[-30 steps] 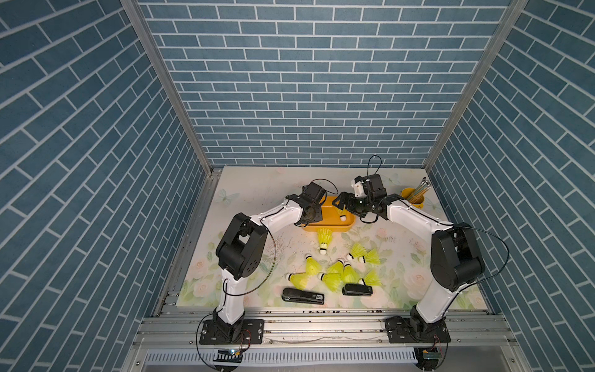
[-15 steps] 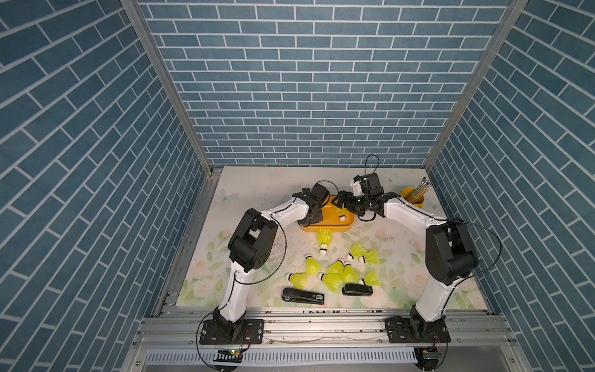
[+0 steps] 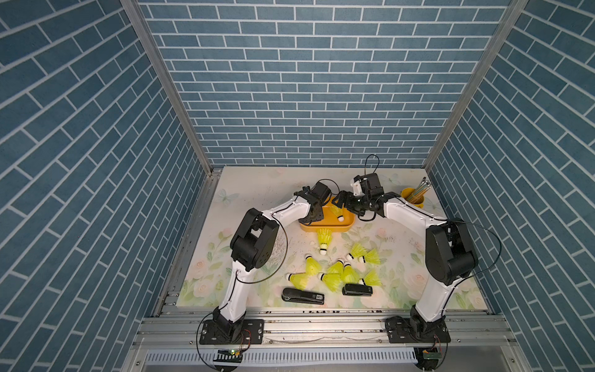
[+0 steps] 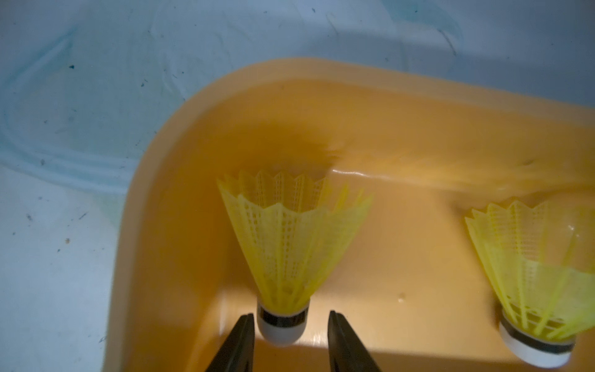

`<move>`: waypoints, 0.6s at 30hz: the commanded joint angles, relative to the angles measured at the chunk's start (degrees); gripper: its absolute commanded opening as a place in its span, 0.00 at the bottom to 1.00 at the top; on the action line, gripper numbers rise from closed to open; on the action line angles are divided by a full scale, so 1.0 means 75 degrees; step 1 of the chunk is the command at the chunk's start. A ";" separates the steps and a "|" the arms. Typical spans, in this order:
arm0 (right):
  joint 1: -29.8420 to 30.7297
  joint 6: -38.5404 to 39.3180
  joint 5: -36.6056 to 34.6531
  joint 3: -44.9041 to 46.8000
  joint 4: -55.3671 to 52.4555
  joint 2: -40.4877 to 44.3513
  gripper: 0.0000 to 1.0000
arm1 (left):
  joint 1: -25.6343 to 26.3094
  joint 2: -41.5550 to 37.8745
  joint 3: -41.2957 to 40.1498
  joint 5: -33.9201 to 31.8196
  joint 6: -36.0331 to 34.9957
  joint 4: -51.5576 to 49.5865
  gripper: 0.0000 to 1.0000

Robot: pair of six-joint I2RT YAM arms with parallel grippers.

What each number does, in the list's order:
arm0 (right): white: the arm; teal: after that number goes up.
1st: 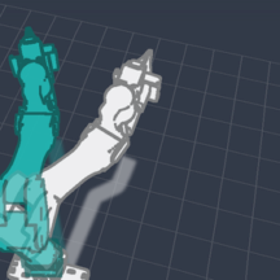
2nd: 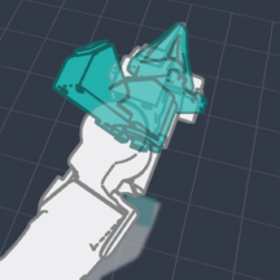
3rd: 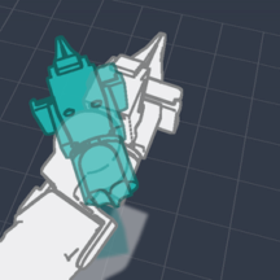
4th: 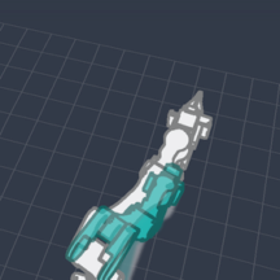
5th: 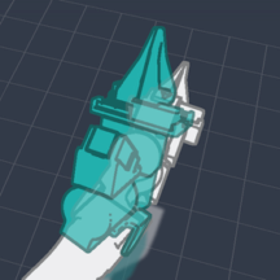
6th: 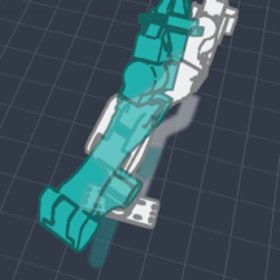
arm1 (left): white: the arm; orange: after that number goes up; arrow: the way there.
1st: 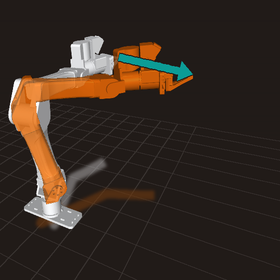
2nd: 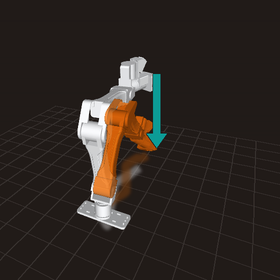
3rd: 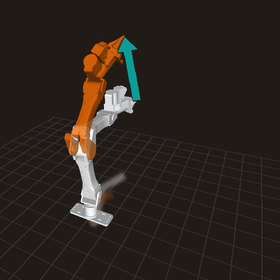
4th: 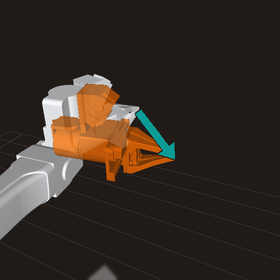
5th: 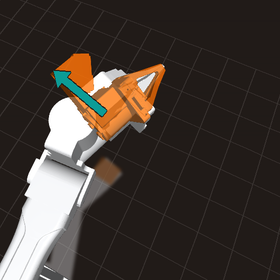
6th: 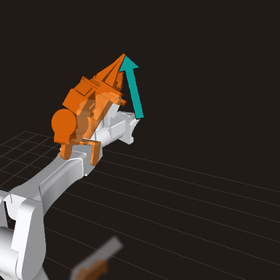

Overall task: Put the shuttlecocks into the storage box
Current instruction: Place the shuttlecock in the storage box.

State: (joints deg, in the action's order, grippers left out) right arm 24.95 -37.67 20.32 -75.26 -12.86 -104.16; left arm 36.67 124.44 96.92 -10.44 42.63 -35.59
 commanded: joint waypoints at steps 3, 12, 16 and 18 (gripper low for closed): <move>-0.0038 -0.0122 -0.0107 -0.0125 -0.0054 -0.0069 0.87 | 0.0045 0.0176 0.0272 -0.0258 -0.0024 -0.0324 0.44; -0.0034 -0.0058 -0.0310 -0.0230 -0.0164 0.0041 0.86 | 0.0125 -0.0062 0.0315 -0.0413 -0.0039 -0.0387 0.50; -0.0034 -0.0016 -0.0422 -0.0219 -0.0221 0.0135 0.85 | 0.0150 -0.0145 0.0330 -0.0436 -0.0036 -0.0385 0.53; -0.0022 0.0007 -0.0486 -0.0190 -0.0248 0.0185 0.85 | 0.0156 -0.0196 0.0332 -0.0448 -0.0046 -0.0376 0.55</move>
State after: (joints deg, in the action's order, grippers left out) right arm 24.95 -37.65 18.33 -75.29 -13.04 -104.16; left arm 37.54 124.84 98.30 -12.64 42.63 -36.82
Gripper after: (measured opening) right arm 0.853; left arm 0.544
